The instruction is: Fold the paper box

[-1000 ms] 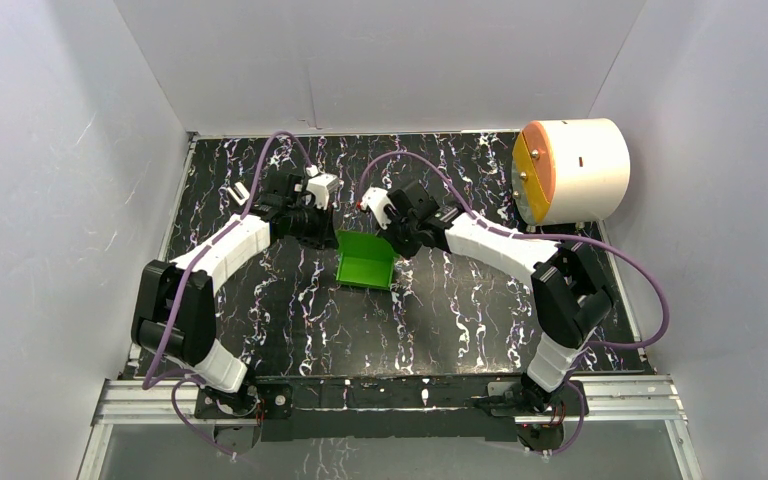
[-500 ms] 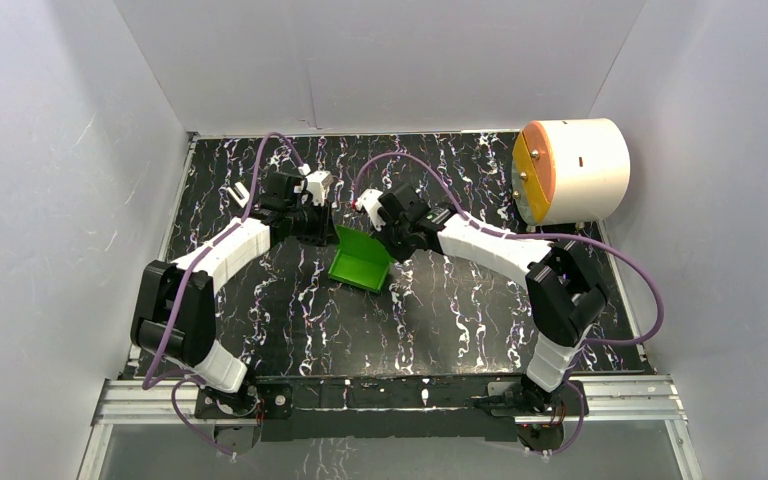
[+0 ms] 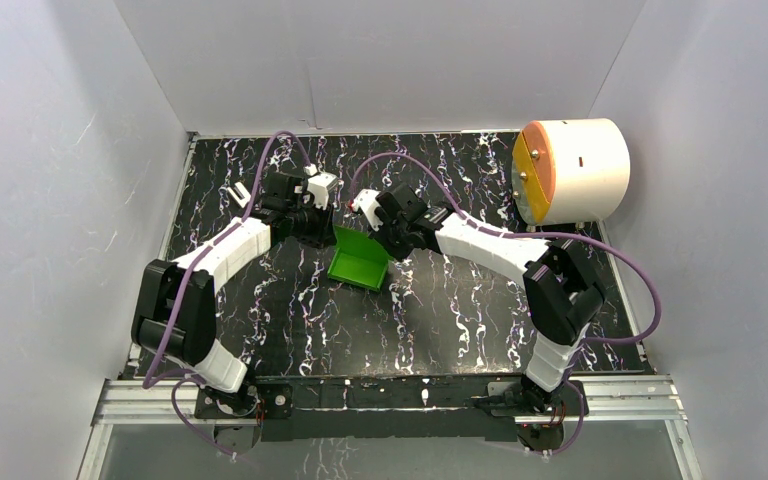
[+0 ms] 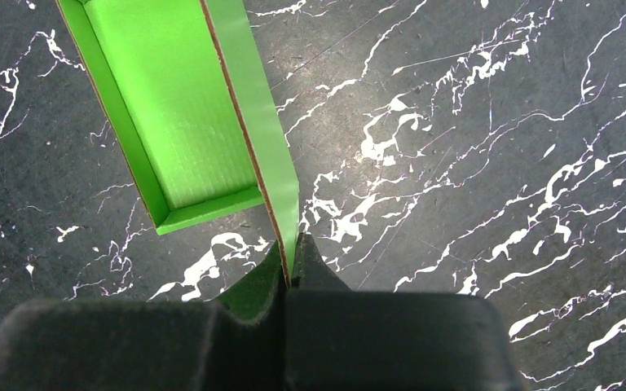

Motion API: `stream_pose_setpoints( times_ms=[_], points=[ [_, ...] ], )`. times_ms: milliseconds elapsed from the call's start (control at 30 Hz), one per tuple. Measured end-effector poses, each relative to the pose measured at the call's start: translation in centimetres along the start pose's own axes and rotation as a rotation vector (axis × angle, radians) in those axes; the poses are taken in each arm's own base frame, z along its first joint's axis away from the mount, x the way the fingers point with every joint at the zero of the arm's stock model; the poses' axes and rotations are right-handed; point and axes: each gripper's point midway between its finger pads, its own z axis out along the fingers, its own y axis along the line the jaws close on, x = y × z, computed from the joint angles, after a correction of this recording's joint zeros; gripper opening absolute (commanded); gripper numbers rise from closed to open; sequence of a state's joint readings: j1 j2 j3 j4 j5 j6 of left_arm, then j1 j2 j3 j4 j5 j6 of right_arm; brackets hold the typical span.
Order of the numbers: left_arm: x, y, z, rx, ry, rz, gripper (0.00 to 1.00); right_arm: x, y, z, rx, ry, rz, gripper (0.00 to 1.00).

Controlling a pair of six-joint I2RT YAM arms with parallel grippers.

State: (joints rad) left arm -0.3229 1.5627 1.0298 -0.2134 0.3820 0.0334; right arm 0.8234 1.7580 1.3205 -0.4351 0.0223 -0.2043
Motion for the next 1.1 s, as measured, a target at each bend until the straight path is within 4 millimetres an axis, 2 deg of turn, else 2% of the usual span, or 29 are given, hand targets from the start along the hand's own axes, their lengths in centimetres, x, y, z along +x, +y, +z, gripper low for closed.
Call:
stream_pose_setpoints(
  times_ms=[133,233,633,933,1100],
  points=[
    [0.1,0.0,0.1,0.003,0.005,0.005,0.05,-0.1,-0.1,0.1,0.001,0.001,-0.004,0.0],
    [0.2,-0.1,0.1,0.007,0.006,-0.008,0.0,-0.2,-0.1,0.1,0.003,0.003,0.011,0.0],
    [-0.1,-0.6,0.4,-0.031,-0.02,-0.197,0.0,-0.6,-0.4,0.2,0.084,0.023,0.175,0.0],
    [0.3,-0.1,-0.1,-0.122,-0.094,-0.356,0.0,-2.0,-0.6,1.1,0.244,0.028,0.334,0.0],
    [0.3,-0.6,0.1,-0.131,-0.122,-0.407,0.0,-1.9,-1.1,1.5,0.326,0.021,0.452,0.0]
  ],
)
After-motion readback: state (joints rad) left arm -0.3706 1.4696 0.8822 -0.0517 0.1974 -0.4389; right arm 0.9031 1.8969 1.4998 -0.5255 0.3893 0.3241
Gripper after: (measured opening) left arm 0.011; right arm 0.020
